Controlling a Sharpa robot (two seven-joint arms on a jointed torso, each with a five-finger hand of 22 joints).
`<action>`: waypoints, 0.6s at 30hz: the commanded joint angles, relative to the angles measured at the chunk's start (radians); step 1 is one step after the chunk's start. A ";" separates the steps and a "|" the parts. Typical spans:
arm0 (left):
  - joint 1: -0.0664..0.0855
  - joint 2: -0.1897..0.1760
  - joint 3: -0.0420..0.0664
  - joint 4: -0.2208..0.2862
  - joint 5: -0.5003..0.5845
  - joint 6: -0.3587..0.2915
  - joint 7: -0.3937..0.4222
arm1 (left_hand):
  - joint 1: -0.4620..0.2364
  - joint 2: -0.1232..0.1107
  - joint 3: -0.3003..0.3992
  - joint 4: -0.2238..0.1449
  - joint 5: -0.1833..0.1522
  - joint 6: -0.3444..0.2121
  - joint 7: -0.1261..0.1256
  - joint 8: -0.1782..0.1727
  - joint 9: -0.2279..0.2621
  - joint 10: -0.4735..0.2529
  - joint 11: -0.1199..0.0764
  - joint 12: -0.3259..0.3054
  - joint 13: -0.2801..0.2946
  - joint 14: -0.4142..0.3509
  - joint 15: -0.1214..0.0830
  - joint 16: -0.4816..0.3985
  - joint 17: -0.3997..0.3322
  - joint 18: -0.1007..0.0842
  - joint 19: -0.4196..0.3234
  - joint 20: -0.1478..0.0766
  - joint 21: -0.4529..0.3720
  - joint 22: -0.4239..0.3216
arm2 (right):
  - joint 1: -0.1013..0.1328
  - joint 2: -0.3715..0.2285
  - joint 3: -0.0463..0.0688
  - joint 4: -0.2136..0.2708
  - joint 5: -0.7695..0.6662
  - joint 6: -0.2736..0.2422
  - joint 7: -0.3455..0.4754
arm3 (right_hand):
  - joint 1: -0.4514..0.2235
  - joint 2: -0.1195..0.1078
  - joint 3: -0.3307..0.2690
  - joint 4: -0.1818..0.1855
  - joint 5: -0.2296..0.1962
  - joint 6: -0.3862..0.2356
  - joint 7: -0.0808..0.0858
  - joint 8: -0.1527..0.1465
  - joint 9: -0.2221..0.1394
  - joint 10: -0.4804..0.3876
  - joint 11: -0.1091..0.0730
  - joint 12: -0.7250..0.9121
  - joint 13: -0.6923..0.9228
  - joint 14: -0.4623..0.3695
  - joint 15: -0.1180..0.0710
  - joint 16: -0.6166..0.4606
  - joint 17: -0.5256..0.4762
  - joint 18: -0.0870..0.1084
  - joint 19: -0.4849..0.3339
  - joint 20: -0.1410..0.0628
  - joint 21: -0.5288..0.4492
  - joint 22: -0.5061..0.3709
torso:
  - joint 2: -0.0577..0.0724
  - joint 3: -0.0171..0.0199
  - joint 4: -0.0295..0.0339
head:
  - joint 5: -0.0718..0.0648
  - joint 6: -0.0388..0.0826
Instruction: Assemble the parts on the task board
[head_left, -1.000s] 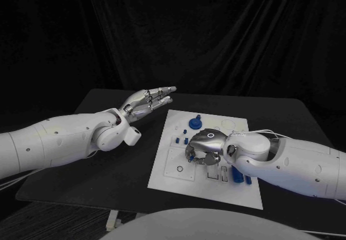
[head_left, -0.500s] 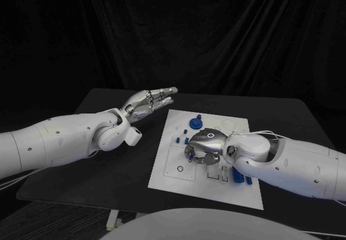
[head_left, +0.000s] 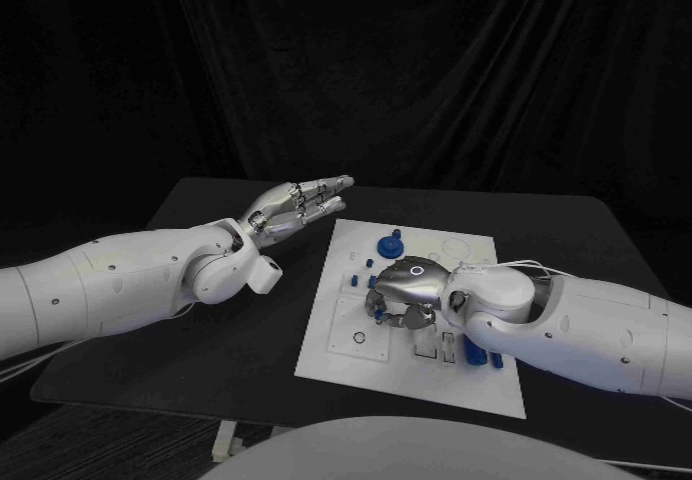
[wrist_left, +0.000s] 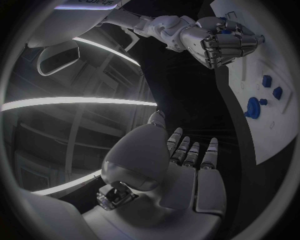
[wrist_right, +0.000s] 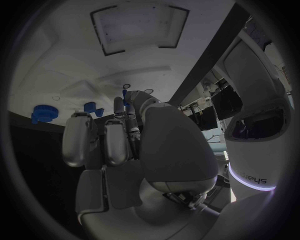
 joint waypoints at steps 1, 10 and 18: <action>-0.002 0.001 0.001 0.003 0.009 0.014 0.003 | 0.011 0.000 0.000 0.000 0.006 0.003 -0.002 0.000 0.000 -0.005 -0.005 -0.005 -0.001 0.000 0.009 -0.001 -0.001 0.015 0.001 0.008 -0.002 -0.001 | -0.003 0.000 0.001 0.001 -0.010 -0.003 -0.010 | -0.009 0.000 0.001 -0.002 -0.003 -0.005 0.000 -0.007 0.001 0.005 0.003 -0.003 0.001 0.000 0.008 -0.006 -0.001 0.005 -0.002 0.004 -0.002 0.174 | 0.000 -0.0002 -0.0011 | 0.004 0.000; -0.002 0.002 0.001 0.002 0.009 0.017 0.001 | 0.013 0.000 0.001 -0.001 0.007 0.006 -0.002 0.001 0.001 -0.009 -0.008 -0.008 -0.002 0.001 0.016 0.001 0.000 0.017 0.001 0.008 -0.001 -0.001 | -0.004 -0.006 0.001 0.013 -0.010 0.005 -0.011 | -0.009 0.000 0.002 -0.003 -0.008 -0.008 0.000 -0.008 0.001 0.006 0.002 -0.003 0.001 0.000 0.008 -0.006 -0.002 0.005 -0.002 0.004 -0.002 0.174 | -0.001 -0.0003 -0.0005 | 0.006 0.000; -0.003 0.002 0.001 0.002 0.009 0.017 0.001 | 0.015 0.000 0.001 -0.001 0.007 0.008 -0.002 0.002 0.001 -0.011 -0.008 -0.007 -0.002 0.001 0.023 0.002 0.001 0.019 0.001 0.008 -0.001 -0.002 | -0.004 -0.013 0.001 0.019 -0.010 0.018 -0.009 | -0.009 0.000 0.002 -0.005 -0.010 -0.009 -0.001 -0.009 0.001 0.007 0.002 -0.003 0.001 -0.001 0.008 -0.007 -0.003 0.005 -0.002 0.004 -0.002 0.174 | 0.000 -0.0002 -0.0004 | 0.006 0.000</action>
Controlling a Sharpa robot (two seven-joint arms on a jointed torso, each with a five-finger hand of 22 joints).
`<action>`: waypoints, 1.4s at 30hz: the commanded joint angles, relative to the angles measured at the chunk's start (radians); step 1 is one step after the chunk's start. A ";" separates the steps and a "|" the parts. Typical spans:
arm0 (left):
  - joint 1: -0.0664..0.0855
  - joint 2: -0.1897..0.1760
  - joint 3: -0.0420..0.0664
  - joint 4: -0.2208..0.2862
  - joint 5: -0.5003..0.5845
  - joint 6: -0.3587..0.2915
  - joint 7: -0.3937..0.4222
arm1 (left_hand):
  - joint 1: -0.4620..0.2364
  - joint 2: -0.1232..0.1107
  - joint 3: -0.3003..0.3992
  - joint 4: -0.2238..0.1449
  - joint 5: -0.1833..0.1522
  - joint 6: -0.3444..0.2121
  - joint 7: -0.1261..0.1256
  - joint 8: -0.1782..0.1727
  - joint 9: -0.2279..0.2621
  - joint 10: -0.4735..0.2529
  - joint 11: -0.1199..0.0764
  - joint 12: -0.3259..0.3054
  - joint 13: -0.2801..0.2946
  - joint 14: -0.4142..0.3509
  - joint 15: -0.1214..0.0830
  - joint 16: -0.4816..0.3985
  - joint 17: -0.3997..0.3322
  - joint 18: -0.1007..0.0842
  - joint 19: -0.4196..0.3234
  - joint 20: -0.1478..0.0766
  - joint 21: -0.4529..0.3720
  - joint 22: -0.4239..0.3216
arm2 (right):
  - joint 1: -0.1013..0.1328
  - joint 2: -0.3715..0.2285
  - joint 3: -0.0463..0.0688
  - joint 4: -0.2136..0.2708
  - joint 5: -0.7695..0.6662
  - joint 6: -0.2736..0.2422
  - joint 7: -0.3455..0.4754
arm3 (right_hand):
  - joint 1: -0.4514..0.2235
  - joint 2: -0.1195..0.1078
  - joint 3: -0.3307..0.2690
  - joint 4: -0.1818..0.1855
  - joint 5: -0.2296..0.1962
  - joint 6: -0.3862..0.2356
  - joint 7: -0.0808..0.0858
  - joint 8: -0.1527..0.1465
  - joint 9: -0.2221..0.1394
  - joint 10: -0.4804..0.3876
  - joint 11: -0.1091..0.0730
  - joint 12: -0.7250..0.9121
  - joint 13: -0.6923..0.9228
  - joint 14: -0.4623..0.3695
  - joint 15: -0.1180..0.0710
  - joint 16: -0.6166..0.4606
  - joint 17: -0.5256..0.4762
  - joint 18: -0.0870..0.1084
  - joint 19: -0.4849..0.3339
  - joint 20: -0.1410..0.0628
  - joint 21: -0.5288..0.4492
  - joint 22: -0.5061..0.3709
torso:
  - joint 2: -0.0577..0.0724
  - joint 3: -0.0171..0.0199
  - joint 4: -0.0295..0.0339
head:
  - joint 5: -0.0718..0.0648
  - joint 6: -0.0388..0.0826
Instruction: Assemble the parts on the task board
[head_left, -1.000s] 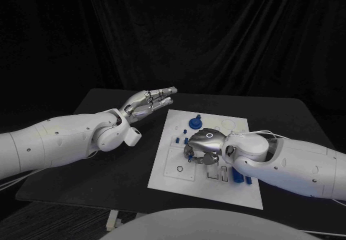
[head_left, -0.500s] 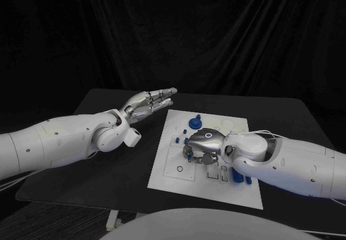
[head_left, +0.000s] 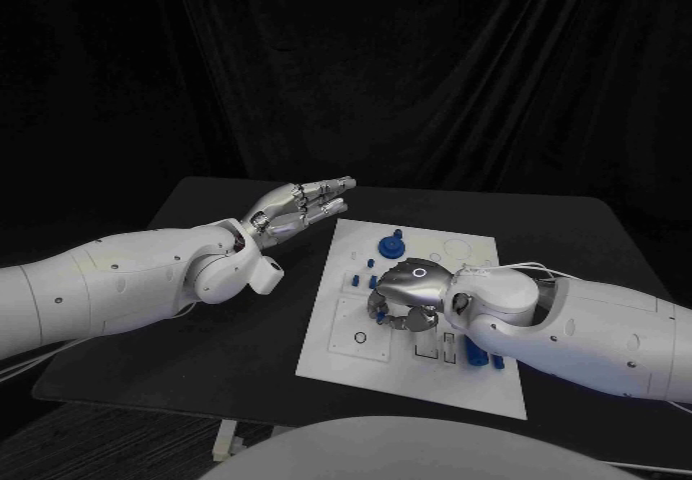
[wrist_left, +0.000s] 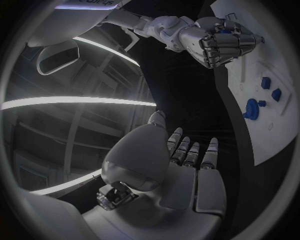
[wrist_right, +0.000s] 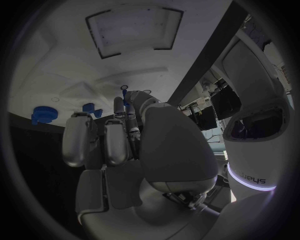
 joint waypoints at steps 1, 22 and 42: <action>-0.002 0.002 0.001 0.003 0.009 0.011 0.009 | 0.007 0.000 0.001 -0.001 0.003 0.008 -0.002 0.002 0.001 -0.004 -0.002 -0.002 -0.001 0.001 0.009 0.002 0.000 0.019 0.001 0.008 -0.001 -0.001 | -0.003 -0.002 0.000 0.003 -0.008 0.013 -0.009 | -0.009 0.000 0.003 -0.005 -0.006 -0.009 -0.001 -0.004 0.001 0.007 0.002 -0.003 0.002 -0.001 0.008 -0.003 0.000 0.005 -0.002 0.004 -0.002 0.174 | 0.000 -0.0001 0.0002 | -0.002 0.000; -0.005 0.004 0.001 0.004 0.009 0.019 -0.002 | 0.017 0.001 0.005 -0.003 0.007 0.040 0.014 0.008 0.004 -0.007 0.012 0.004 0.000 0.002 0.017 0.005 0.001 0.025 0.001 0.010 -0.001 -0.001 | -0.005 -0.003 0.000 -0.004 -0.008 0.042 -0.011 | -0.010 0.001 0.004 -0.007 -0.017 -0.008 -0.002 -0.004 0.001 0.009 0.000 -0.003 0.002 -0.002 0.007 -0.005 -0.003 0.005 -0.003 0.004 -0.004 0.174 | 0.000 0.0002 0.0004 | -0.016 0.000; -0.008 0.006 0.001 0.002 0.009 0.027 -0.015 | 0.046 -0.001 0.019 -0.013 0.020 0.045 0.017 0.009 0.004 -0.010 0.014 0.009 0.000 0.004 0.028 0.009 0.002 0.029 0.001 0.012 -0.001 -0.001 | -0.014 0.006 0.000 -0.016 -0.008 0.029 -0.007 | -0.013 0.002 0.006 -0.010 -0.041 -0.017 -0.005 -0.010 0.000 0.011 -0.001 -0.005 0.003 -0.005 0.006 -0.010 -0.012 0.007 -0.007 0.003 -0.011 0.172 | 0.000 0.0002 0.0005 | -0.020 0.000</action>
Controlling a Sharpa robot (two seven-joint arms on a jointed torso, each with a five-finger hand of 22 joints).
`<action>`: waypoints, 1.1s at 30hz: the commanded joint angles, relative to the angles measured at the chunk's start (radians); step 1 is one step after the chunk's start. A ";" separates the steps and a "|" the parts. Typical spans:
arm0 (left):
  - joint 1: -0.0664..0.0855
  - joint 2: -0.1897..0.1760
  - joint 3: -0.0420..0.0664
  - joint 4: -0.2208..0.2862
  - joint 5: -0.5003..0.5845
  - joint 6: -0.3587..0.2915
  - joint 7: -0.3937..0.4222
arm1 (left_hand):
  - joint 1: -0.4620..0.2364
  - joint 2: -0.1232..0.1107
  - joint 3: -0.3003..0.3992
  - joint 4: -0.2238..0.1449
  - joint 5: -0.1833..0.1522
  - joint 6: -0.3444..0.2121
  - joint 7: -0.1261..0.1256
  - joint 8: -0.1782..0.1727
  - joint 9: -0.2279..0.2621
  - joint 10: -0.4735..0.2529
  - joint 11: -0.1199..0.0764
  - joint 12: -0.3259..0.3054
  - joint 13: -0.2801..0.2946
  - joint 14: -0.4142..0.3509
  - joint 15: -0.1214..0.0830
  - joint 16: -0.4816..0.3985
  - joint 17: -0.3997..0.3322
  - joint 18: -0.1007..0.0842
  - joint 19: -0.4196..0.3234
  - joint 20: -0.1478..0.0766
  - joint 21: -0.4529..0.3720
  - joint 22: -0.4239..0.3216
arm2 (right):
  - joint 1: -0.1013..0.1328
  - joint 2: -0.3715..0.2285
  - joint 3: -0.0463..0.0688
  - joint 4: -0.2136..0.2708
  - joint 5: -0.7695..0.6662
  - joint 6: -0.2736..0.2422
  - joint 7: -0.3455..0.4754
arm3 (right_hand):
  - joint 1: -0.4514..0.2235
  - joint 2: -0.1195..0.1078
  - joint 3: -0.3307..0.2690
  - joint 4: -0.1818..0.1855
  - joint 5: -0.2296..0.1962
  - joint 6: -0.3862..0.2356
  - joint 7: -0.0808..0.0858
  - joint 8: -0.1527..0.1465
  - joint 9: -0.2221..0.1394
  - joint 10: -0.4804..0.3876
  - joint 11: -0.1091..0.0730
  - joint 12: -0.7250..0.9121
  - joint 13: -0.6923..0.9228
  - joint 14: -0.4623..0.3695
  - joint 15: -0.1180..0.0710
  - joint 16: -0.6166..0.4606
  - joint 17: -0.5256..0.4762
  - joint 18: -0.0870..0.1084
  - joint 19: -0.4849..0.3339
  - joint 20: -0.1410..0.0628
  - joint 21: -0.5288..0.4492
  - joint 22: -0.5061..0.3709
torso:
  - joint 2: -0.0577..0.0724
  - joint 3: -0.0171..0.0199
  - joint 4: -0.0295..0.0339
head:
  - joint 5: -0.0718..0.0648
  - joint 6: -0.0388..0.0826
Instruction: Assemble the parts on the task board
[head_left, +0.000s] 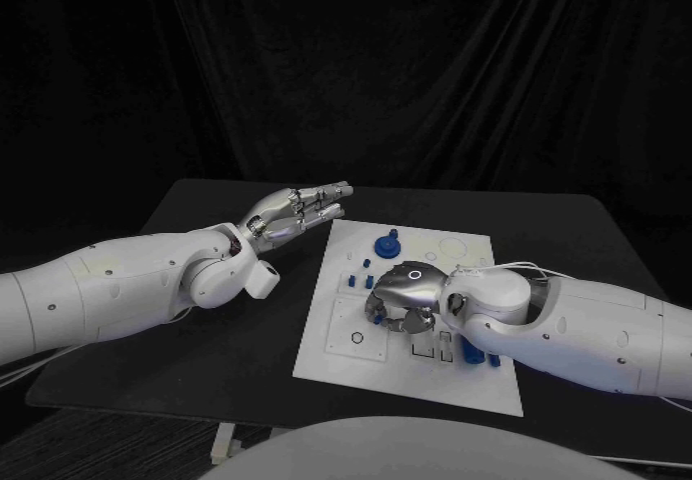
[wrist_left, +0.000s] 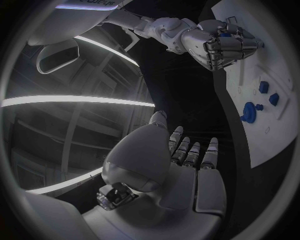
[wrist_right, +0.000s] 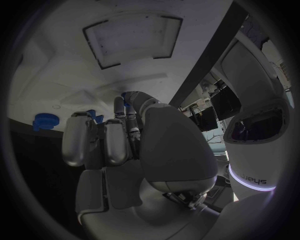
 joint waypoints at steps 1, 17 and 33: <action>-0.002 0.003 0.001 0.002 0.009 0.016 0.001 | 0.014 -0.001 0.006 0.000 0.005 0.006 -0.001 0.005 0.001 -0.001 0.005 0.006 0.000 -0.003 0.008 0.006 0.002 0.014 -0.002 0.008 0.000 -0.001 | -0.004 0.002 0.000 -0.001 -0.008 0.003 -0.007 | -0.008 -0.003 0.000 -0.005 -0.009 -0.008 -0.001 -0.006 0.000 0.009 0.001 -0.004 0.001 -0.002 0.002 -0.002 0.000 0.007 -0.007 0.003 -0.003 0.171 | 0.000 -0.0001 0.0001 | 0.000 0.000; -0.009 0.003 0.001 -0.001 0.009 0.026 -0.010 | 0.033 -0.003 0.017 -0.006 0.017 0.020 0.002 0.007 0.003 -0.001 0.009 0.012 0.000 -0.001 0.015 0.010 0.003 0.015 -0.001 0.010 0.000 0.001 | -0.007 0.007 0.000 -0.005 -0.008 0.006 -0.028 | -0.036 -0.014 0.013 0.002 -0.095 -0.119 -0.053 -0.077 -0.043 -0.027 0.012 -0.030 0.000 -0.014 0.009 -0.015 -0.023 0.012 -0.020 0.009 -0.031 0.164 | 0.000 -0.0001 0.0005 | 0.002 0.000; -0.013 0.001 0.001 -0.004 0.009 0.028 -0.010 | 0.036 -0.003 0.018 -0.006 0.018 0.027 0.004 0.009 0.004 -0.001 0.013 0.015 0.000 -0.001 0.015 0.011 0.003 0.014 -0.001 0.011 0.000 -0.001 | -0.012 -0.010 0.000 -0.001 -0.008 -0.064 -0.068 | -0.075 -0.032 -0.023 0.036 -0.236 -0.228 -0.109 -0.154 -0.113 -0.013 0.009 -0.029 0.009 -0.021 0.008 -0.022 -0.037 0.014 -0.025 0.010 -0.048 0.161 | 0.000 -0.0001 0.0000 | -0.001 0.000</action>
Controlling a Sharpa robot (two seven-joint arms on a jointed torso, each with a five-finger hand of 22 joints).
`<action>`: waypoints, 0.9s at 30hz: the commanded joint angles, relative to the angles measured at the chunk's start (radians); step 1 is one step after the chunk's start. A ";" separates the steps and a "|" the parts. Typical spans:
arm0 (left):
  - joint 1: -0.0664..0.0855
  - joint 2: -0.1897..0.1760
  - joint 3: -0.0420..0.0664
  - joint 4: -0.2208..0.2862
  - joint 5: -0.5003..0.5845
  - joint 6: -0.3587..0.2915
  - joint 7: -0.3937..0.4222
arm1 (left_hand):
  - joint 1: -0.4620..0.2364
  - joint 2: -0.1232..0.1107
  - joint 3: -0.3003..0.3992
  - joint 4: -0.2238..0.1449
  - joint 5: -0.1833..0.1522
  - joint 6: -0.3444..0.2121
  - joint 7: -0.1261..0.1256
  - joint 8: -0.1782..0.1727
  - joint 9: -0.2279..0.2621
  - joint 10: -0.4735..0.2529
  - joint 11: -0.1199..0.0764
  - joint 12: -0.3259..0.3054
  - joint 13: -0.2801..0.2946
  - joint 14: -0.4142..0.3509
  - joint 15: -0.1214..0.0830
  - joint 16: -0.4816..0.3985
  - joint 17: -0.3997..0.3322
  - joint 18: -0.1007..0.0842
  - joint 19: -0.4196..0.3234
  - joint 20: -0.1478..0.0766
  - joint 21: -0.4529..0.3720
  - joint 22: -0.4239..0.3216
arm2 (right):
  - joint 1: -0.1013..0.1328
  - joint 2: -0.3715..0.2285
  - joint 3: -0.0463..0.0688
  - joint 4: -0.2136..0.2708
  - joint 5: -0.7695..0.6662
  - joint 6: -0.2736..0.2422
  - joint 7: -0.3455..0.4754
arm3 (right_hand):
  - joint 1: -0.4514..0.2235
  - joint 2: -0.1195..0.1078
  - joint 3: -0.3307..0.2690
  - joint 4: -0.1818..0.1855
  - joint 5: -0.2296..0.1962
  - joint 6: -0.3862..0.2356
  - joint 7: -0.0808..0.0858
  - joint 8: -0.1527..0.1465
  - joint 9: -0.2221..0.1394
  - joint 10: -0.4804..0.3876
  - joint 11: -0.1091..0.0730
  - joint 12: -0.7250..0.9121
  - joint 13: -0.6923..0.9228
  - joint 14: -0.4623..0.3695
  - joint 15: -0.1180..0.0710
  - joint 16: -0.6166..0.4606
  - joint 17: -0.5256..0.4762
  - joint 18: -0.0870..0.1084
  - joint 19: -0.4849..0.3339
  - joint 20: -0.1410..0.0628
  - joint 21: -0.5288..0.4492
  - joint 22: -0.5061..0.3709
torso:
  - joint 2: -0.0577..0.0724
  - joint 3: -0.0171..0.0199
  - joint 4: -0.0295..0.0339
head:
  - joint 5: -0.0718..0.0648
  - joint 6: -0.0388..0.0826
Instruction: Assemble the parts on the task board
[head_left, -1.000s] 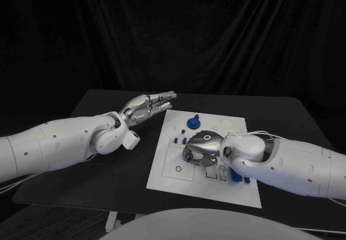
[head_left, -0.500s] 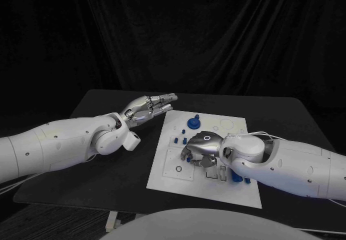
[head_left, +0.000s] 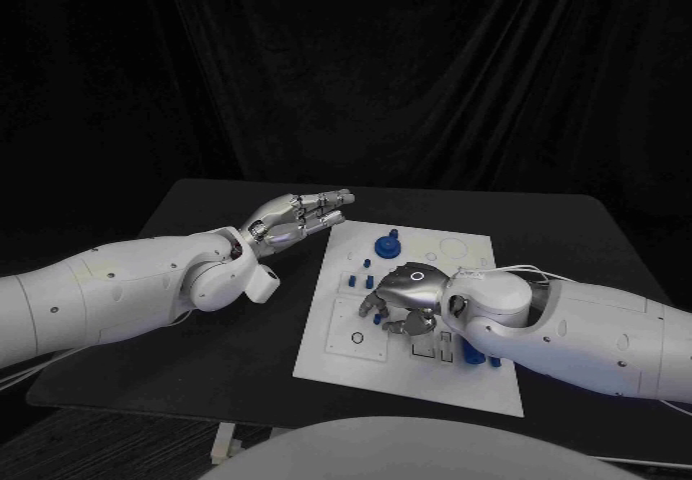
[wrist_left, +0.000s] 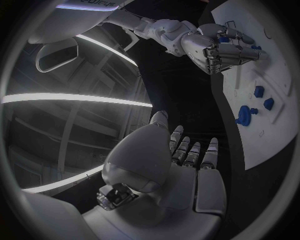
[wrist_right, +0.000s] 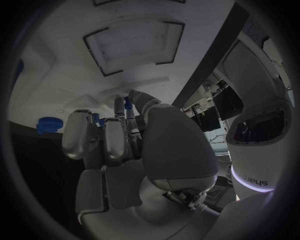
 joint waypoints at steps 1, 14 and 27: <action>-0.002 0.000 0.001 0.000 0.009 0.011 0.011 | 0.013 0.000 0.006 0.000 0.004 0.009 0.001 0.004 0.001 -0.001 0.006 0.006 0.000 -0.001 0.008 0.006 0.001 0.015 0.003 0.007 0.000 -0.001 | -0.003 -0.008 0.000 0.002 -0.008 -0.072 -0.039 | -0.014 -0.002 -0.019 0.014 -0.034 -0.030 -0.012 -0.017 -0.018 0.012 -0.003 0.004 0.002 -0.001 -0.004 0.002 0.005 0.014 -0.001 0.001 0.001 0.161 | 0.000 -0.0001 0.0000 | -0.003 0.000; -0.004 0.001 0.001 -0.002 0.009 0.008 0.022 | 0.022 -0.005 0.013 0.002 0.006 -0.048 -0.012 -0.007 -0.005 0.002 0.003 0.020 0.001 0.000 0.027 0.009 0.002 0.014 0.003 0.008 0.001 -0.001 | 0.023 -0.073 0.000 0.039 -0.008 -0.248 -0.020 | 0.028 -0.034 -0.220 0.200 -0.213 -0.155 -0.020 -0.026 -0.118 0.024 -0.011 0.028 0.027 0.005 -0.012 0.004 0.008 0.012 0.009 -0.005 0.005 0.164 | 0.000 0.0000 -0.0005 | -0.016 0.000; -0.004 0.000 0.001 -0.004 0.009 -0.012 0.056 | -0.109 0.009 -0.045 0.024 -0.091 -0.286 -0.143 -0.029 -0.025 -0.010 0.038 0.007 -0.001 -0.004 0.020 0.001 -0.001 0.014 0.002 0.007 0.000 -0.012 | 0.108 -0.179 0.000 0.055 0.167 -0.274 0.047 | -0.056 0.027 -0.296 0.198 -0.212 -0.065 0.019 0.001 -0.122 0.055 -0.025 0.056 0.050 0.015 -0.021 0.014 0.026 0.008 0.017 -0.016 0.018 0.169 | 0.000 0.0001 0.0000 | -0.024 0.000</action>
